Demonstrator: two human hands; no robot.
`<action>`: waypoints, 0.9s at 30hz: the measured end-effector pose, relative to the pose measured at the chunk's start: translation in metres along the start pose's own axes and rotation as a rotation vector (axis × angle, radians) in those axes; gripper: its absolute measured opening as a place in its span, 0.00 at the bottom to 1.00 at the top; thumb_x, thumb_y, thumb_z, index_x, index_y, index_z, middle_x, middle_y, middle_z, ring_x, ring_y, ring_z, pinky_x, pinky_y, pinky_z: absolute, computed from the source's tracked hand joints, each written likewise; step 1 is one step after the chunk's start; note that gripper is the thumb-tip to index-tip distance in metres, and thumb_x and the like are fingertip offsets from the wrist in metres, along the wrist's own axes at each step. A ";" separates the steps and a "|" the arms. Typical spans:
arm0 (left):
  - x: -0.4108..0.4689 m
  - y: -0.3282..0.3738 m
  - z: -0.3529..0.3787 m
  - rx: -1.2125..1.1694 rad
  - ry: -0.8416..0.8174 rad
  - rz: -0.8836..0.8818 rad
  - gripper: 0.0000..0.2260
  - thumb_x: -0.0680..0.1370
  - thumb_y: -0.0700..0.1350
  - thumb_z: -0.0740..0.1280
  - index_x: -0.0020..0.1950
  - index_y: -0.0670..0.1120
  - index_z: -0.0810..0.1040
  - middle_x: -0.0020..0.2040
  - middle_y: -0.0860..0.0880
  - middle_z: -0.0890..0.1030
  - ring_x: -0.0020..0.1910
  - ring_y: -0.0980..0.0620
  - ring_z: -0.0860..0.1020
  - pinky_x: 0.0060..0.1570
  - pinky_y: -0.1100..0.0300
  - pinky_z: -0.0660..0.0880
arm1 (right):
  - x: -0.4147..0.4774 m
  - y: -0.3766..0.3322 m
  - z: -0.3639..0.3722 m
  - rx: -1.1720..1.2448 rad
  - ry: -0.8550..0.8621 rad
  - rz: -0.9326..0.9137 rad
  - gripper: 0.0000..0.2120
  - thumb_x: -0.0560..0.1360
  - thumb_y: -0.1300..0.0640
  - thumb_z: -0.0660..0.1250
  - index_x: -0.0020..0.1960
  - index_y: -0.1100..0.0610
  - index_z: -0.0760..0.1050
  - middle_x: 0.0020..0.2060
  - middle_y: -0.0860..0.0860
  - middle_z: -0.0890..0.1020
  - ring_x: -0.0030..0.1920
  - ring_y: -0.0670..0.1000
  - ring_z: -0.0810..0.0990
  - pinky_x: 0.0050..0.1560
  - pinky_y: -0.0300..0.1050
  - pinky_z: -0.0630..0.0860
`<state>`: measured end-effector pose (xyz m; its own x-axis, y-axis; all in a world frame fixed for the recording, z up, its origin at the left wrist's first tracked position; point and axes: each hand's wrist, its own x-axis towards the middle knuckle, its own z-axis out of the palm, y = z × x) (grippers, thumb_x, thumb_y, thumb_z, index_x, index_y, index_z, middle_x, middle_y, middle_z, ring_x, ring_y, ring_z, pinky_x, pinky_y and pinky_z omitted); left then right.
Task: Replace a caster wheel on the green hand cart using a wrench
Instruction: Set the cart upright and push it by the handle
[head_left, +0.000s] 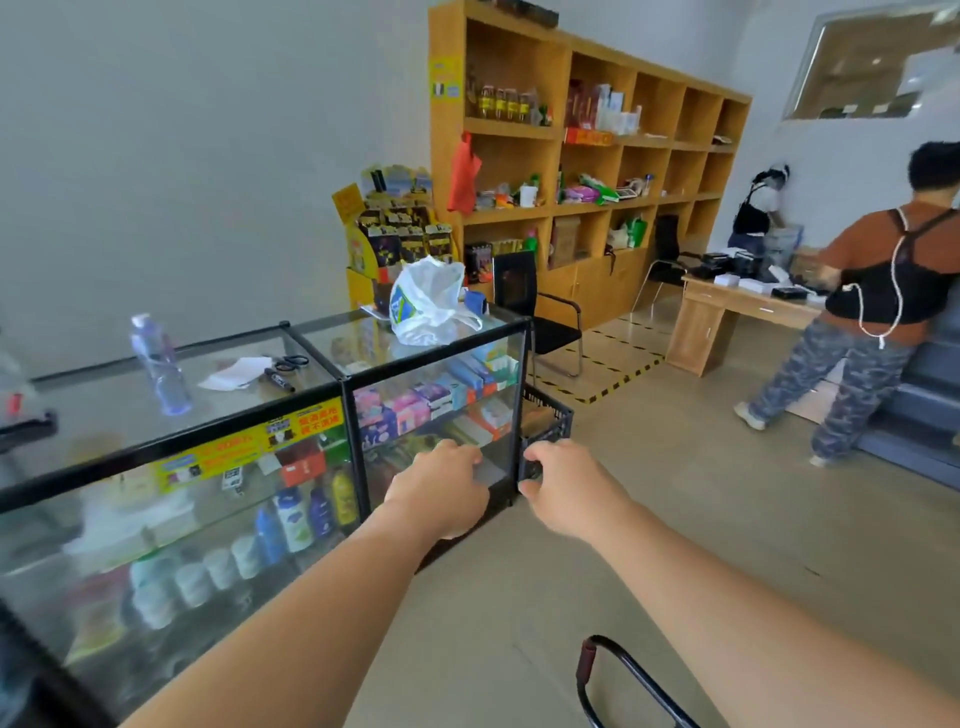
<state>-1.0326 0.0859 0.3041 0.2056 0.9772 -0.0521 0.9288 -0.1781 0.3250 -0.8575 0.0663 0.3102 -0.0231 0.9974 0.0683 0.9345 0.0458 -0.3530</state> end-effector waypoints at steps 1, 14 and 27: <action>0.002 -0.006 -0.006 0.002 0.011 -0.011 0.22 0.83 0.51 0.61 0.78 0.53 0.69 0.73 0.47 0.71 0.70 0.41 0.74 0.68 0.42 0.75 | 0.008 -0.008 0.002 0.002 -0.003 -0.024 0.22 0.79 0.47 0.67 0.72 0.48 0.71 0.65 0.51 0.75 0.62 0.55 0.78 0.57 0.50 0.77; 0.053 -0.102 -0.074 0.019 0.143 -0.267 0.21 0.80 0.51 0.61 0.74 0.52 0.72 0.70 0.47 0.73 0.66 0.41 0.75 0.62 0.44 0.77 | 0.140 -0.111 0.017 0.072 -0.039 -0.386 0.17 0.80 0.49 0.65 0.68 0.49 0.74 0.62 0.51 0.76 0.62 0.55 0.78 0.59 0.53 0.77; 0.253 -0.150 -0.137 0.118 0.204 -0.368 0.22 0.81 0.54 0.61 0.76 0.55 0.70 0.75 0.51 0.67 0.75 0.42 0.64 0.73 0.33 0.62 | 0.380 -0.110 -0.004 0.108 -0.023 -0.433 0.28 0.78 0.48 0.67 0.76 0.50 0.65 0.68 0.53 0.74 0.67 0.56 0.74 0.63 0.53 0.75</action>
<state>-1.1618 0.3751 0.3719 -0.1999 0.9787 0.0472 0.9600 0.1860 0.2093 -0.9675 0.4404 0.3790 -0.4136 0.8857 0.2108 0.7944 0.4642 -0.3916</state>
